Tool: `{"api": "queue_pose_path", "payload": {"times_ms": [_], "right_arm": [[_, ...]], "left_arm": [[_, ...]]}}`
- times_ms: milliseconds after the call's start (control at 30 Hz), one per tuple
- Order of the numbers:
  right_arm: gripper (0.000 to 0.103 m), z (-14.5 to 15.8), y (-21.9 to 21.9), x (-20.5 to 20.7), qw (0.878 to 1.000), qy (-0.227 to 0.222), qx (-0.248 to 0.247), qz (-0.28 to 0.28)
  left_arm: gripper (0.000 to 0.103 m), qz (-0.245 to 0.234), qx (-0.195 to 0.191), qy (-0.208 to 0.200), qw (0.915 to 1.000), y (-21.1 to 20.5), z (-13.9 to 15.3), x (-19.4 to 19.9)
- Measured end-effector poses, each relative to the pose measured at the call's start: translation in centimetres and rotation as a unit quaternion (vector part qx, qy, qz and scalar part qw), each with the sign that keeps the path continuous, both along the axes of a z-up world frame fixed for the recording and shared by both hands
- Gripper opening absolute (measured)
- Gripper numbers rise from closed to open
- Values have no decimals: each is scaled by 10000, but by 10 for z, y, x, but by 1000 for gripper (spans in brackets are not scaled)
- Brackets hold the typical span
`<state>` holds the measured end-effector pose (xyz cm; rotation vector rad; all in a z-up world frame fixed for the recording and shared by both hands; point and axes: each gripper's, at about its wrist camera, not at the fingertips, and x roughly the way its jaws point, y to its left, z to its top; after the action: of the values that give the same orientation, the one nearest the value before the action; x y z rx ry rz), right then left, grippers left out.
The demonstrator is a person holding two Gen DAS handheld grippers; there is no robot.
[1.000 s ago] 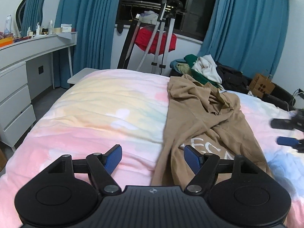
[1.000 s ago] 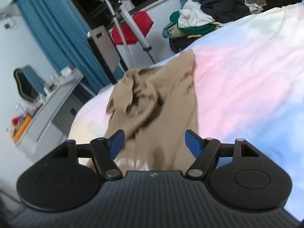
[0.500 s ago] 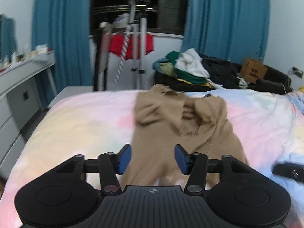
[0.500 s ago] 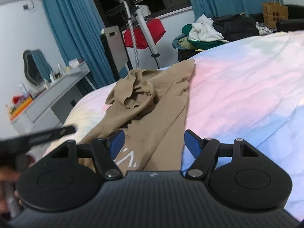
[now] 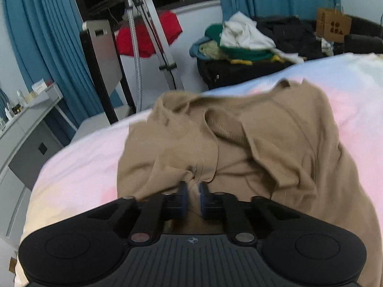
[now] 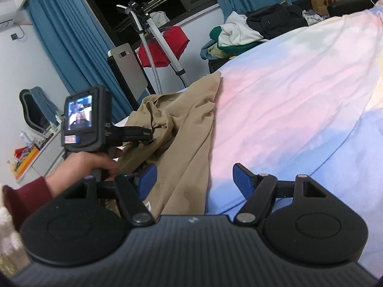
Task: Fold clothes
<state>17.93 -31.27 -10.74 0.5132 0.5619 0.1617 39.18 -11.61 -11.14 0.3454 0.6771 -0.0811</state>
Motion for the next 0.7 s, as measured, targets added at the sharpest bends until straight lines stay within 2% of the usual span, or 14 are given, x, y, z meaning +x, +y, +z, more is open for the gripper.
{"api": "queue_pose_path", "payload": {"times_ms": [100, 167, 333, 433, 567, 667, 700], "right_arm": [[73, -1, 0, 1, 10000, 53, 65, 5], [73, -1, 0, 2, 9999, 87, 57, 3], [73, -3, -2, 3, 9999, 124, 71, -76], [73, -6, -2, 5, 9998, 175, 54, -84], [73, -9, 2, 7, 9998, 169, -38, -18], [73, -13, 5, 8, 9998, 133, -106, 59], [73, -14, 6, 9, 9998, 139, -110, 94]], "left_arm": [[4, -11, -319, -515, 9982, 3, 23, -6], [4, -80, -659, -721, 9952, 5, 38, -7], [4, -291, -914, -789, 9923, -18, 46, 19], [4, -273, -676, -621, 9954, -39, 27, 45], [6, -176, -376, -222, 9989, -46, -7, 60], [13, -255, -394, -84, 9989, -40, -13, 59], [23, -329, -433, -62, 9985, -37, -9, 54]]}}
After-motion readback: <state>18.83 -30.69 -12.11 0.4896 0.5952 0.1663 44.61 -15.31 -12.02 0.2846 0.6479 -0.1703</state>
